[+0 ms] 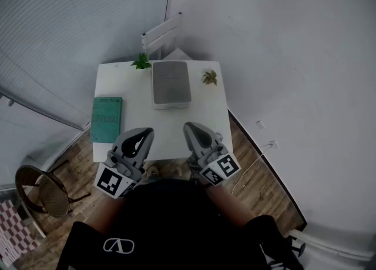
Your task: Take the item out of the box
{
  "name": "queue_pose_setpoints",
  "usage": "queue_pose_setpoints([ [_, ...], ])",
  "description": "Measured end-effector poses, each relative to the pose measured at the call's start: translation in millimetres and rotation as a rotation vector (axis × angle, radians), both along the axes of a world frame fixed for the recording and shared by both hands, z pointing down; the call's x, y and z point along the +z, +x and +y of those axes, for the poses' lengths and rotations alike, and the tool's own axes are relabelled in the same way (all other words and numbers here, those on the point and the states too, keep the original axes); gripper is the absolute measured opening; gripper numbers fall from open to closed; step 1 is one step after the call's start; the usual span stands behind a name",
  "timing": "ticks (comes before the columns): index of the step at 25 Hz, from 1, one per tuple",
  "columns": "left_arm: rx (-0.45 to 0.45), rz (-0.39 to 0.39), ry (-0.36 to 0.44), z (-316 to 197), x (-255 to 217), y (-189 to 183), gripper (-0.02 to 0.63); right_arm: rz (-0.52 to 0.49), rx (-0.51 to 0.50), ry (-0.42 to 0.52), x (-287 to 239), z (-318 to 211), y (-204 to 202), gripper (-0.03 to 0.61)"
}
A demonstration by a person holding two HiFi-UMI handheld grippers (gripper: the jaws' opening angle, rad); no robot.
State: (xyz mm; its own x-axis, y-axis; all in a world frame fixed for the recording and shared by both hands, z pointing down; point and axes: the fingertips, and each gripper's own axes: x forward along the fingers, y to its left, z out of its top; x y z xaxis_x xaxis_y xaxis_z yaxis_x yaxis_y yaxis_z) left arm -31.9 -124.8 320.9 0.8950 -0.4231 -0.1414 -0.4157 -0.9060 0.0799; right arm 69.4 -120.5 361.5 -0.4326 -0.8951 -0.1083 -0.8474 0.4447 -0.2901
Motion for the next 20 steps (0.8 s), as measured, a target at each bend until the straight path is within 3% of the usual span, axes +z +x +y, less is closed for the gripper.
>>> queue_pose_setpoints([
  [2,-0.013,-0.002,-0.006,0.9,1.8,3.2,0.005,-0.109,-0.059,-0.004,-0.3,-2.1,-0.4,0.007],
  [3,-0.018,-0.006,-0.011,2.0,3.2,5.9,0.005,-0.201,-0.09,-0.01,-0.8,-4.4,1.5,0.16],
  [4,-0.023,-0.012,-0.016,2.8,4.9,8.8,0.005,-0.3,-0.116,-0.017,-1.4,-7.3,4.3,0.387],
  [5,-0.028,-0.019,-0.021,3.4,6.7,11.3,0.005,-0.385,-0.141,-0.023,-1.7,-9.8,6.5,0.469],
  [7,-0.037,-0.033,-0.032,4.9,10.7,14.8,0.005,-0.478,-0.184,-0.038,-0.1,-12.4,7.2,0.54],
  [13,-0.081,-0.054,-0.033,5.8,15.7,14.9,0.005,-0.748,-0.214,-0.124,31.4,-29.1,21.8,0.555],
  [20,-0.122,-0.114,-0.078,18.3,37.6,0.8,0.005,-1.068,-0.151,-0.24,107.1,-54.7,51.4,0.554],
])
